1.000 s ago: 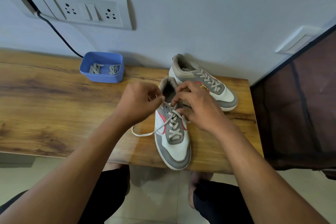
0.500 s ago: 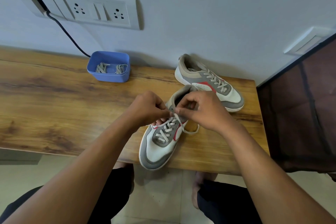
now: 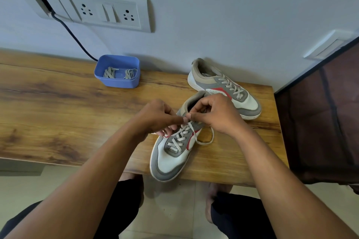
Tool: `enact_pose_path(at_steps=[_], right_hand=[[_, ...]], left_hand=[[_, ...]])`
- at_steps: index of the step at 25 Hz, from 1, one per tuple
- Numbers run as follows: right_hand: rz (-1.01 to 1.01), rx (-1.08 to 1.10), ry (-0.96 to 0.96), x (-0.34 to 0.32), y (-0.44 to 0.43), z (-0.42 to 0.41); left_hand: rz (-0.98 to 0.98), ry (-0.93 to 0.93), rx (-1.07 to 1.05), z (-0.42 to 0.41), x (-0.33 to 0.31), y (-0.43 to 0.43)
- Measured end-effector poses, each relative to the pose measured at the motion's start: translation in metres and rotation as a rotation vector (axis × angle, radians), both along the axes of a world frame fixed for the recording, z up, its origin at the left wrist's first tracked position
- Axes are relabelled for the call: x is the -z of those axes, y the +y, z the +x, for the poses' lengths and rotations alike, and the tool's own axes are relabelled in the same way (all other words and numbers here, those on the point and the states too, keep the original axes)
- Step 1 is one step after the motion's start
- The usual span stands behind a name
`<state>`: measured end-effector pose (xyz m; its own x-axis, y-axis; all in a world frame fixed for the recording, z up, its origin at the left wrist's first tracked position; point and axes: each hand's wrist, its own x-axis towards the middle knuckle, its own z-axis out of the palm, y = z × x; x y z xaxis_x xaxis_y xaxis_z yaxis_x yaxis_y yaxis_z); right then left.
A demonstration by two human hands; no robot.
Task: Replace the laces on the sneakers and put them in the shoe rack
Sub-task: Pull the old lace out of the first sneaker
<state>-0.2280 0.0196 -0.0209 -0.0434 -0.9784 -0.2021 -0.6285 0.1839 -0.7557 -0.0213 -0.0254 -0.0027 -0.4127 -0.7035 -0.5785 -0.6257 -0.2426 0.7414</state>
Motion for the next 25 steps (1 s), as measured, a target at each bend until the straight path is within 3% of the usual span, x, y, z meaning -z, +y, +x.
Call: enact_pose_path(at_steps=[6, 13, 25], right_hand=[[-0.013, -0.078, -0.021, -0.002, 0.002, 0.004], [-0.001, -0.086, 0.035, 0.0, 0.002, 0.01], [-0.034, -0.062, 0.062, -0.001, 0.003, 0.014]], left_hand=[[-0.01, -0.075, 0.185, 0.004, -0.005, -0.005], [-0.011, -0.089, 0.258, 0.007, -0.007, -0.003], [-0.063, -0.078, 0.233, 0.006, -0.002, -0.001]])
